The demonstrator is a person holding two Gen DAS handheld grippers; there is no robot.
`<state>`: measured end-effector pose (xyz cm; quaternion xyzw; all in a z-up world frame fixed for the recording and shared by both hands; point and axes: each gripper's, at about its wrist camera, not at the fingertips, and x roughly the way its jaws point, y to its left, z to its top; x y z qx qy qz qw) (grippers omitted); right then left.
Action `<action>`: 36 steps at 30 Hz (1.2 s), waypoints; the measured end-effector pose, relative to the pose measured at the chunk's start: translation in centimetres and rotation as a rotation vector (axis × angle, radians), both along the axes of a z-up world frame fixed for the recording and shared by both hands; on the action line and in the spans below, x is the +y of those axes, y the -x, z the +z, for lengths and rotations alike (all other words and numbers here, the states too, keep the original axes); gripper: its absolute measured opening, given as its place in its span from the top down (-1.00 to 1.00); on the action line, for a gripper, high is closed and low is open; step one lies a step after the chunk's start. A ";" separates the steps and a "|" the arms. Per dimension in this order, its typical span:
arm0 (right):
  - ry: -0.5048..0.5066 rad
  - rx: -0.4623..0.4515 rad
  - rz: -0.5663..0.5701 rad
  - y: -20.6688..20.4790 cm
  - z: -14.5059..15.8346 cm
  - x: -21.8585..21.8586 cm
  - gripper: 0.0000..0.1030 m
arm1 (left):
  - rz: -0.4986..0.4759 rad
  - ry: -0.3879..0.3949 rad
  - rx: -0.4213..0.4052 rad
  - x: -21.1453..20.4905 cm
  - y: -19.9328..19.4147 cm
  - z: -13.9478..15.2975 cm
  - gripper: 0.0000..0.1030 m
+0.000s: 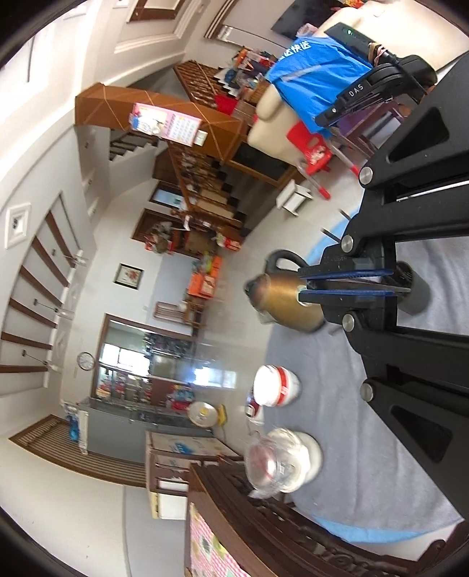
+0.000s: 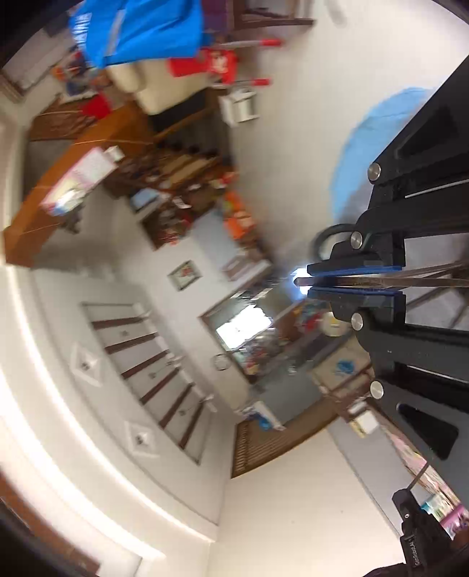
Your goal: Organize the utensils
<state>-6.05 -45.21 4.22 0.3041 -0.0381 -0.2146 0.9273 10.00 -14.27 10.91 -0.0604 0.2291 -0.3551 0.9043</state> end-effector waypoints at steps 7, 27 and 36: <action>0.075 -0.051 -0.083 -4.0 1.0 1.8 0.88 | 0.009 -0.012 -0.012 -3.2 -1.0 -1.6 0.89; 0.135 0.134 0.006 -8.2 -6.2 5.1 0.88 | 0.110 -0.017 -0.039 -4.2 -2.8 -4.5 0.87; 0.015 0.165 0.181 -6.3 -8.9 3.4 0.82 | 0.131 -0.021 -0.030 -2.5 -3.1 -4.9 0.87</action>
